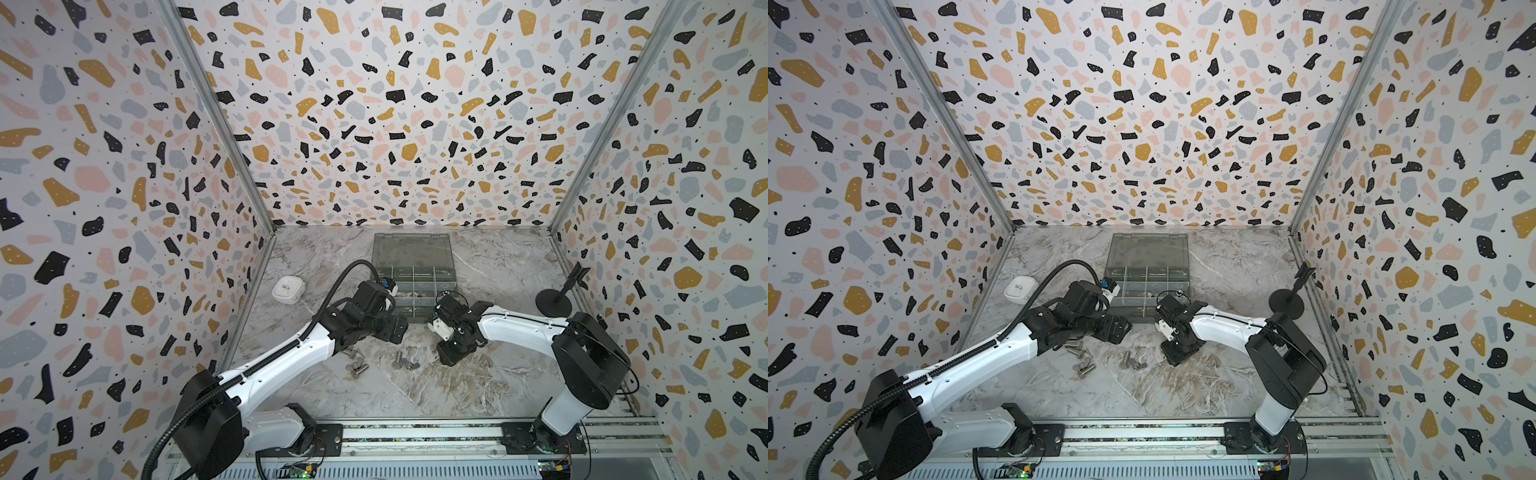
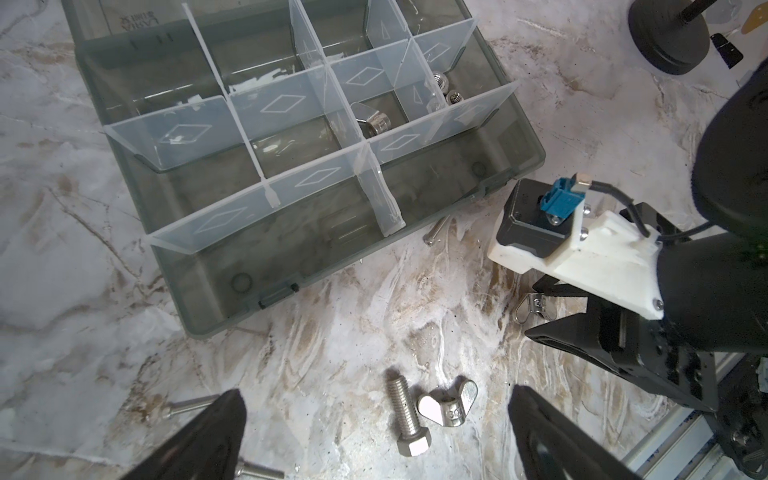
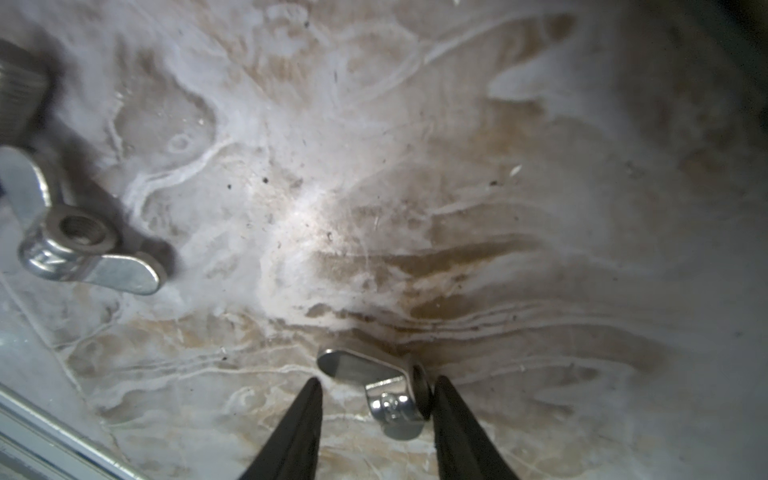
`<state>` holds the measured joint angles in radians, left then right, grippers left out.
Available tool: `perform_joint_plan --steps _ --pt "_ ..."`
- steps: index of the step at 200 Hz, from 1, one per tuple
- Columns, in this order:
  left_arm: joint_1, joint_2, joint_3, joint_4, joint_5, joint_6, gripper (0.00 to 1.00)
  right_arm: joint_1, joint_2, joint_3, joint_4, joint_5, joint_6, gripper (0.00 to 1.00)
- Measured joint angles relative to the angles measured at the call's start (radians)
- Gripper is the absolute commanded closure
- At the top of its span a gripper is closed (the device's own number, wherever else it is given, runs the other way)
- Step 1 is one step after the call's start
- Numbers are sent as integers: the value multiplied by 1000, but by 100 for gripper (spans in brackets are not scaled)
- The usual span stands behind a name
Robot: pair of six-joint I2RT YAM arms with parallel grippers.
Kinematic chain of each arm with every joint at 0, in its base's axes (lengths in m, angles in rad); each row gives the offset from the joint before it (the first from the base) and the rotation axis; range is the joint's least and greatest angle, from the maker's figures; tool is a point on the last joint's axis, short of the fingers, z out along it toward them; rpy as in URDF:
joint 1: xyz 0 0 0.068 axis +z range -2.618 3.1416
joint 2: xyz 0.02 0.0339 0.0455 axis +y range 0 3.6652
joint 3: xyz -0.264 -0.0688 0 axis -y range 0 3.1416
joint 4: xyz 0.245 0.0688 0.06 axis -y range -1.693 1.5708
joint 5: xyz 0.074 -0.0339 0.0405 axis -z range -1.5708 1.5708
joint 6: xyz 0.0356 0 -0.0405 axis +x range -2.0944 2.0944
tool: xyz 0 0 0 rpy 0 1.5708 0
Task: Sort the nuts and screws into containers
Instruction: 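Move the right gripper back down onto another wing nut near the box, then grasp the wing nut with the right gripper and carry it into the box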
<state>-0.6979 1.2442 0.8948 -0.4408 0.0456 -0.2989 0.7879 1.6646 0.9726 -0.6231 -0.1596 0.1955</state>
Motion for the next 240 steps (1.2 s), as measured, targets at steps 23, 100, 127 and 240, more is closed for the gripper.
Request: perform_joint_plan --steps 23,100,127,240 --pt "0 0 0 0 -3 5 0 2 12 6 -2 11 0 70" --pt "0 0 0 0 -23 18 1 9 29 50 -37 48 2 81" --pt "0 0 0 1 -32 18 1 9 29 119 -80 61 3 81" --pt "37 -27 0 6 -47 17 0 -50 169 584 -207 105 -29 81"
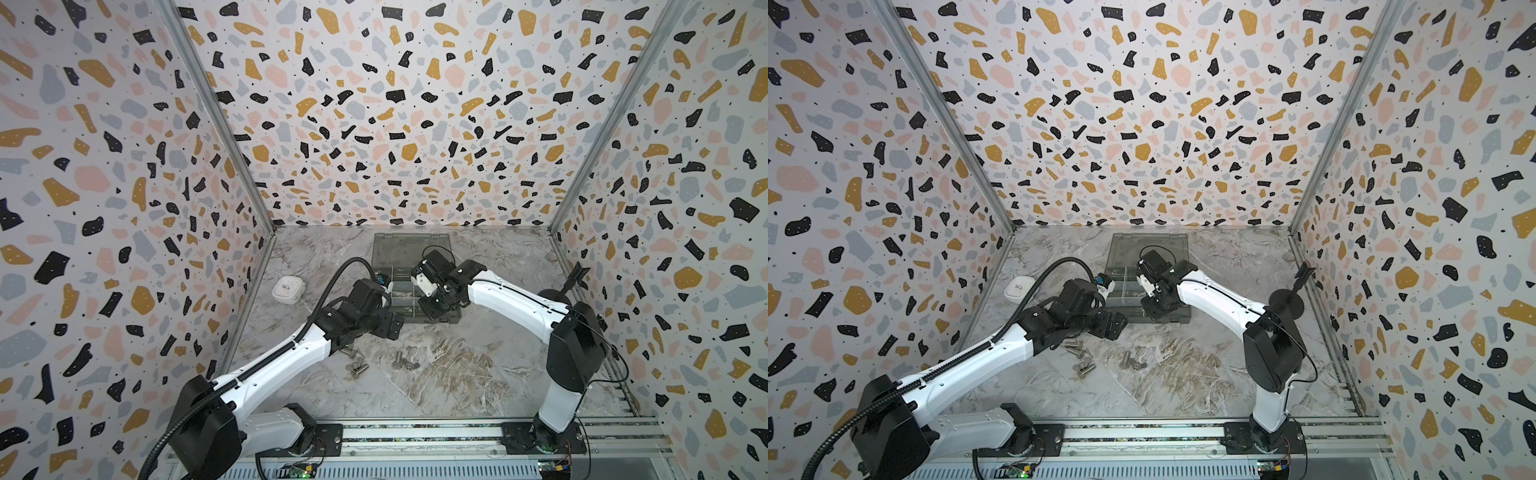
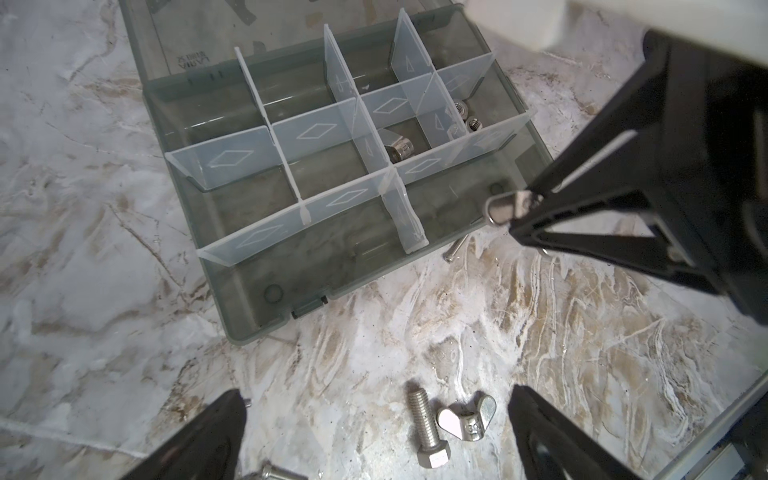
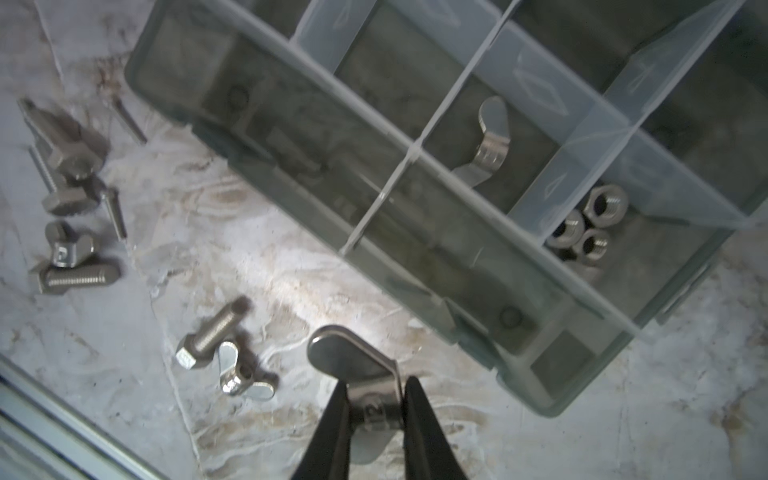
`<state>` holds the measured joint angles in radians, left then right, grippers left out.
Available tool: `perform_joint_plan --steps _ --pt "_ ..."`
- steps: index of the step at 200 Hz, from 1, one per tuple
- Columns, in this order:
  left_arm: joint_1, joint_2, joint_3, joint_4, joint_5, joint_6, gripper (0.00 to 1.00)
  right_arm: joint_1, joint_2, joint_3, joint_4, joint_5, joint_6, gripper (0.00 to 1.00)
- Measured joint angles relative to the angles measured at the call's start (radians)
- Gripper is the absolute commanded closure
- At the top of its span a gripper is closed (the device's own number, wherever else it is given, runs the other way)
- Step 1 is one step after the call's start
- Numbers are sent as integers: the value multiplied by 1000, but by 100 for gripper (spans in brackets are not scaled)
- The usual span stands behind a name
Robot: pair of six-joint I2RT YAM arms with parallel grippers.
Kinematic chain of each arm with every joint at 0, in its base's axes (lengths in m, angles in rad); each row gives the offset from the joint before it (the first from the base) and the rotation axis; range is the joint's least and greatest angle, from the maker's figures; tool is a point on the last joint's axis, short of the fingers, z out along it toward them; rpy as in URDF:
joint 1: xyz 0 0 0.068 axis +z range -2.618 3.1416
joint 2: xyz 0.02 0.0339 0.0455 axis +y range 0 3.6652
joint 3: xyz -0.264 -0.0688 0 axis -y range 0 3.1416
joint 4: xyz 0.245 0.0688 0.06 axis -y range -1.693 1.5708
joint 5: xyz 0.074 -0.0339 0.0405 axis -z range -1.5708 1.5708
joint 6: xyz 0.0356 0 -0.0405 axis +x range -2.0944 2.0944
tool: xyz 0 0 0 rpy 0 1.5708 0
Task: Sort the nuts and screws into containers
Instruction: 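Grasp the wing nut with the right gripper and carry it into the box, then lower the right gripper onto another wing nut beside a hex bolt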
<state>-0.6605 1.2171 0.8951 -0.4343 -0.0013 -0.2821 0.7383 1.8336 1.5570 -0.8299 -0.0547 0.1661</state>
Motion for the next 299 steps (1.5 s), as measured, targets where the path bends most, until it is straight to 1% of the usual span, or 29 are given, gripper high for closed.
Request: perform_joint_plan --steps 29,61,109,127,140,146,157,168,186,211,227,237,258,283,299 --pt "29 0 8 -15 1 8 0 -47 108 127 -14 3 -18 81" --pt "61 16 63 -29 3 27 0 -87 202 233 -19 3 -30 81" --pt "95 48 129 -40 11 62 0 -122 288 307 -23 -6 -34 80" --pt "106 55 136 -48 16 71 0 -131 311 320 -24 -13 -35 78" --pt "114 60 138 -61 20 81 0 -135 327 330 -25 -19 -35 73" --pt "118 62 139 -65 21 85 0 -137 334 333 -24 -22 -35 69" --pt "126 66 141 -74 23 90 0 -138 343 336 -24 -25 -37 57" --pt "132 70 146 -83 25 93 0 -138 348 337 -24 -29 -37 49" --pt "141 70 148 -87 29 100 0 -139 348 343 -25 -40 -36 40" --pt "146 70 148 -90 31 102 0 -140 347 352 -23 -46 -36 38" --pt "148 68 143 -89 35 93 0 -141 343 352 -27 -47 -34 36" --pt "148 62 131 -84 41 84 0 -141 335 351 -34 -49 -34 36" --pt "148 32 82 -79 47 59 0 -137 283 334 -40 -58 -33 40" --pt "148 -2 35 -79 47 28 0 -122 150 240 -38 -69 -34 44" --pt "148 -24 18 -77 48 8 1 -88 55 160 -38 -76 -35 46"
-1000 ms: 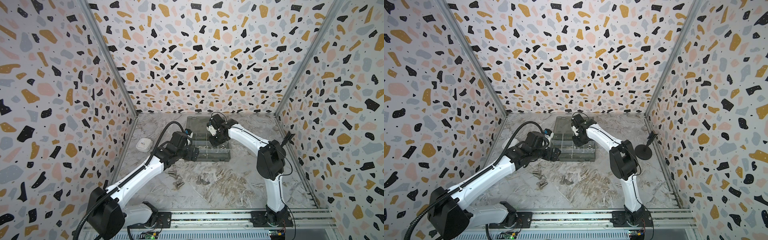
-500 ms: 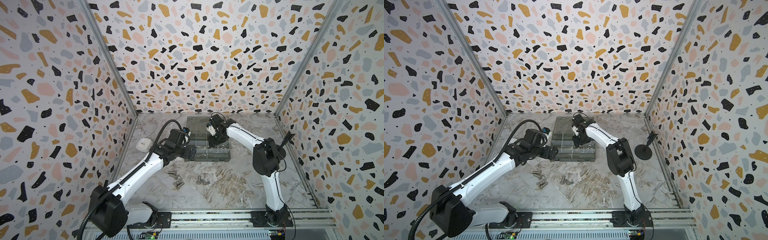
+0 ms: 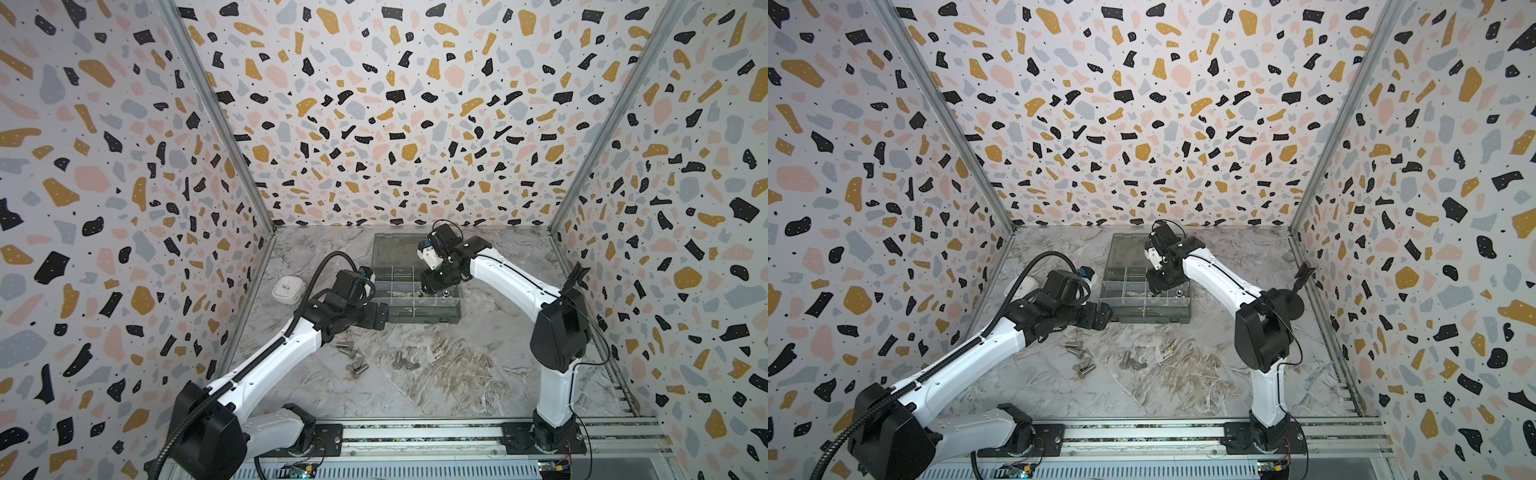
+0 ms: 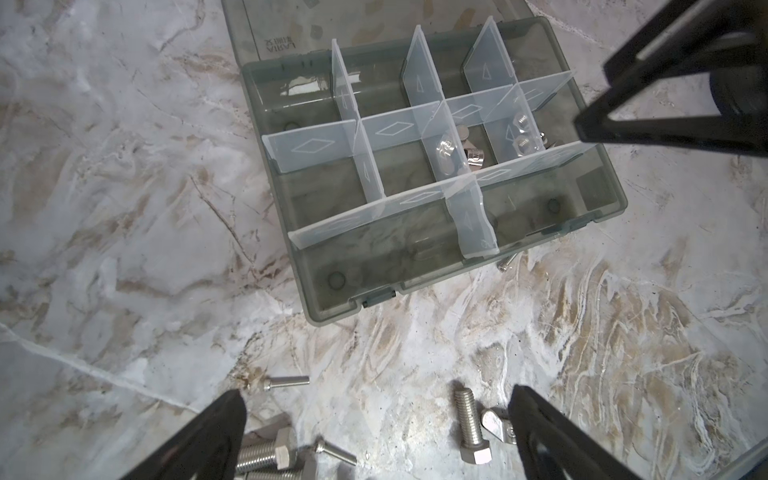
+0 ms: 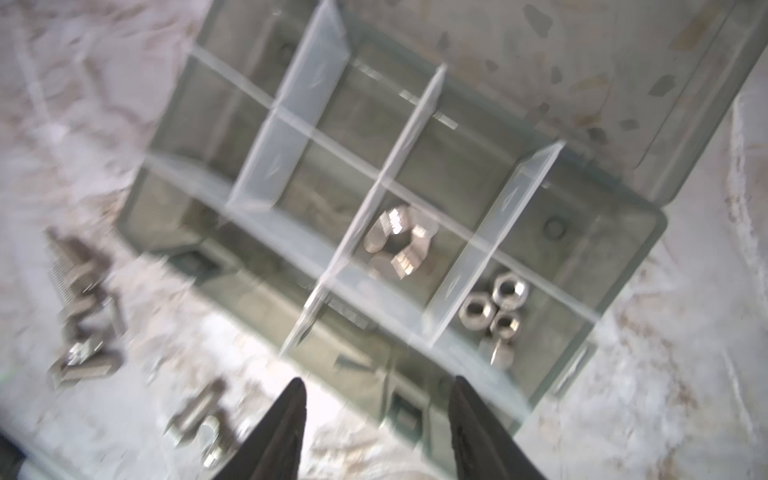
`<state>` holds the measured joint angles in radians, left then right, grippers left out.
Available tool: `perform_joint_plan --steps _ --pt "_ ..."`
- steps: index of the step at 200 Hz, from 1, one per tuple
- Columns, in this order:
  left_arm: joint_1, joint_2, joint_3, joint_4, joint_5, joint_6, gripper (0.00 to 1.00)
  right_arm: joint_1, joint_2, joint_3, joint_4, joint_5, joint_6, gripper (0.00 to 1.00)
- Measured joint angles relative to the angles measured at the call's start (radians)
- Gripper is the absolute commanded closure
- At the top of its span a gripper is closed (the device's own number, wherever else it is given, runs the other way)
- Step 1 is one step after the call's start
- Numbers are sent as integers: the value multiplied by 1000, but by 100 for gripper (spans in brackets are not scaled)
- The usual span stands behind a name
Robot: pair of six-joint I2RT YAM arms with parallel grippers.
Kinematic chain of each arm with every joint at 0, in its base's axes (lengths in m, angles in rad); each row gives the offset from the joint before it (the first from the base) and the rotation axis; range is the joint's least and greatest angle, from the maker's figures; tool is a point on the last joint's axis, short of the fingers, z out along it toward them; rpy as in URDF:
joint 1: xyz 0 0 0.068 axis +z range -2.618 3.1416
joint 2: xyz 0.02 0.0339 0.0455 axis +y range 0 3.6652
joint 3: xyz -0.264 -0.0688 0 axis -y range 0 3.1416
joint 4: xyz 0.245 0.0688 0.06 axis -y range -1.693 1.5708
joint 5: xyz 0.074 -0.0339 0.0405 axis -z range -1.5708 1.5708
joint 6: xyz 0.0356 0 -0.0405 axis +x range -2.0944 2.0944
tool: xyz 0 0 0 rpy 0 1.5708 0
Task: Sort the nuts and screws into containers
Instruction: 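Lower the right gripper onto another wing nut beside a hex bolt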
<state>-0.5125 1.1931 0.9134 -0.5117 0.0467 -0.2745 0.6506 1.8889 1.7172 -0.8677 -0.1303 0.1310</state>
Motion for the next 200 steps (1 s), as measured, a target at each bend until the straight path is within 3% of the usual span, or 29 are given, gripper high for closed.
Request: perform_joint_plan --steps 48,114,200 --pt "0 -98 -83 21 8 -80 0 153 -150 -249 42 -39 9 49" --pt "-31 -320 -218 -12 22 -215 0 253 -228 -529 196 -96 64 50" --pt "-125 -412 -247 -88 24 -292 0 349 -225 -615 354 -105 106 51"
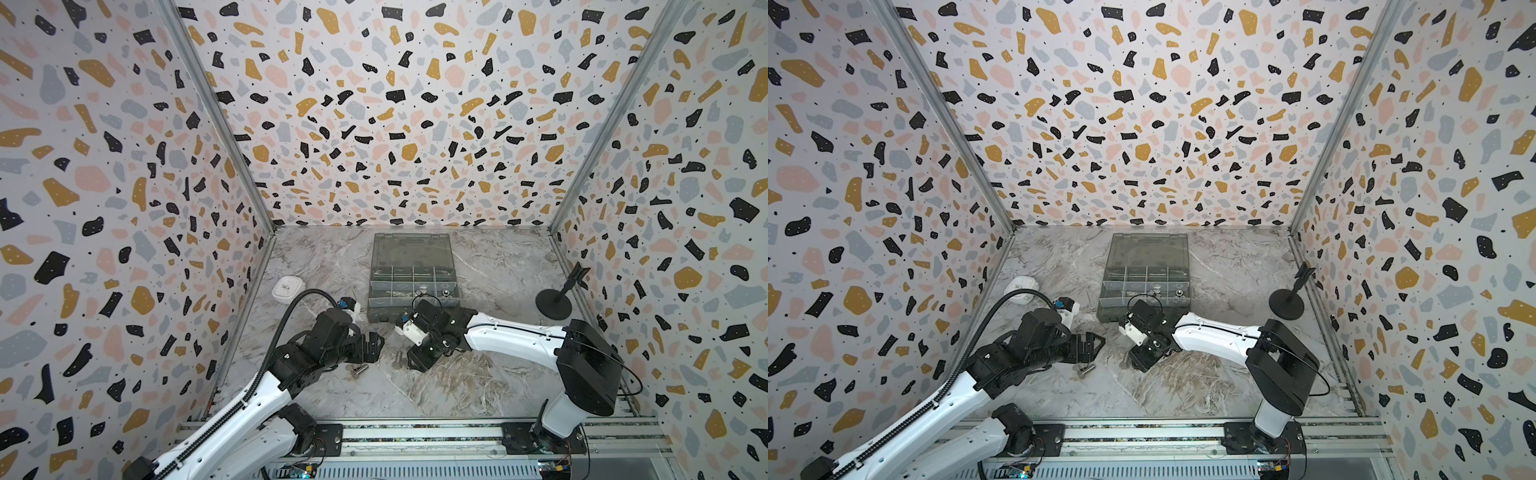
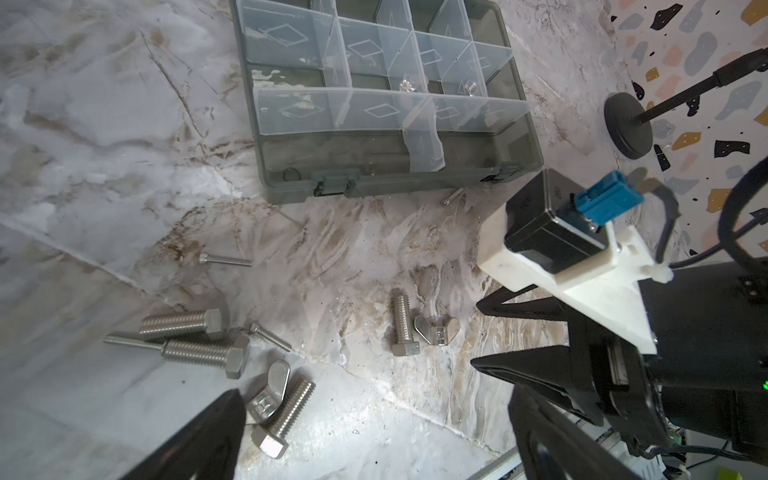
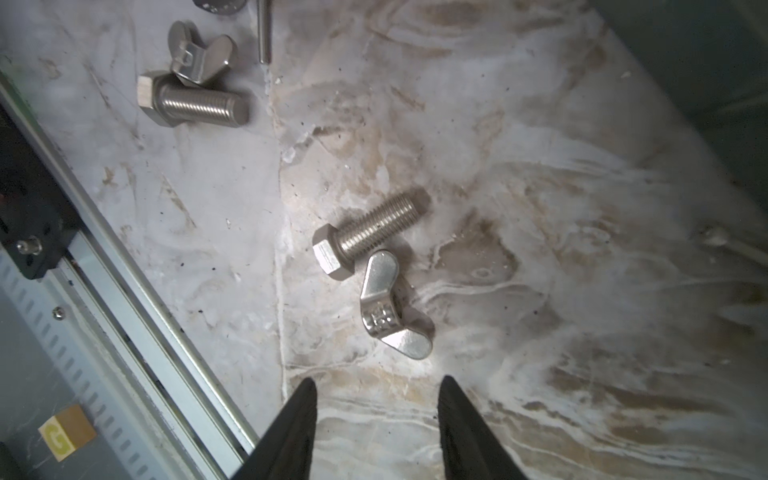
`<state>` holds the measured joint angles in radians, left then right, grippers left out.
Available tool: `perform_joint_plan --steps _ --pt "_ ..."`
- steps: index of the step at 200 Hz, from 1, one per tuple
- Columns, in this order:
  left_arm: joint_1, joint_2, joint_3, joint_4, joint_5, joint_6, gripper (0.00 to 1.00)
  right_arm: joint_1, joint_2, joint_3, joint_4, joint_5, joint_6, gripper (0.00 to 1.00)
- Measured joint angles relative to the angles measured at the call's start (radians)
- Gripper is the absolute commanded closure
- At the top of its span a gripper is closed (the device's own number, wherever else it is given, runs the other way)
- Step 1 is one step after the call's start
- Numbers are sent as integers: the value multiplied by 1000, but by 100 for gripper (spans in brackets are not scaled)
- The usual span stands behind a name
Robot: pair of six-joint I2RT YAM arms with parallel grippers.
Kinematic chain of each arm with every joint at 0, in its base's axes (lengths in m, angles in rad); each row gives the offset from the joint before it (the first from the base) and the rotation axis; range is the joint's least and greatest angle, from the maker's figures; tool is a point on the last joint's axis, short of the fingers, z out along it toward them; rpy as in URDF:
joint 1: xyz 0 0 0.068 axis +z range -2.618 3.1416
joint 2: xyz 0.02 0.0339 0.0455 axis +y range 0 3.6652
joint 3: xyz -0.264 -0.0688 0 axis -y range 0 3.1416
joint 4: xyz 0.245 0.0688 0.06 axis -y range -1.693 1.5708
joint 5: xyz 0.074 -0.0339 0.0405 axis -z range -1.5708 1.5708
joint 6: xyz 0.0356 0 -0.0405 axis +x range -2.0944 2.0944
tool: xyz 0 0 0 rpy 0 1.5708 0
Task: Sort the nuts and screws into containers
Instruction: 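Lower the right gripper onto another wing nut beside a hex bolt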
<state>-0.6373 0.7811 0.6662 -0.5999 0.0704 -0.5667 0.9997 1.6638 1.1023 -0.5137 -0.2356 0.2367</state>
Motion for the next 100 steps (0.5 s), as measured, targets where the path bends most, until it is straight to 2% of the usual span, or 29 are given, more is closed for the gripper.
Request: perform_joint_plan --steps 52,100 --pt "-5 -58 -34 -29 12 -21 0 13 43 -8 52 0 7 53" --pt "-7 -81 -51 -29 69 -22 0 13 87 -8 66 0 6 56"
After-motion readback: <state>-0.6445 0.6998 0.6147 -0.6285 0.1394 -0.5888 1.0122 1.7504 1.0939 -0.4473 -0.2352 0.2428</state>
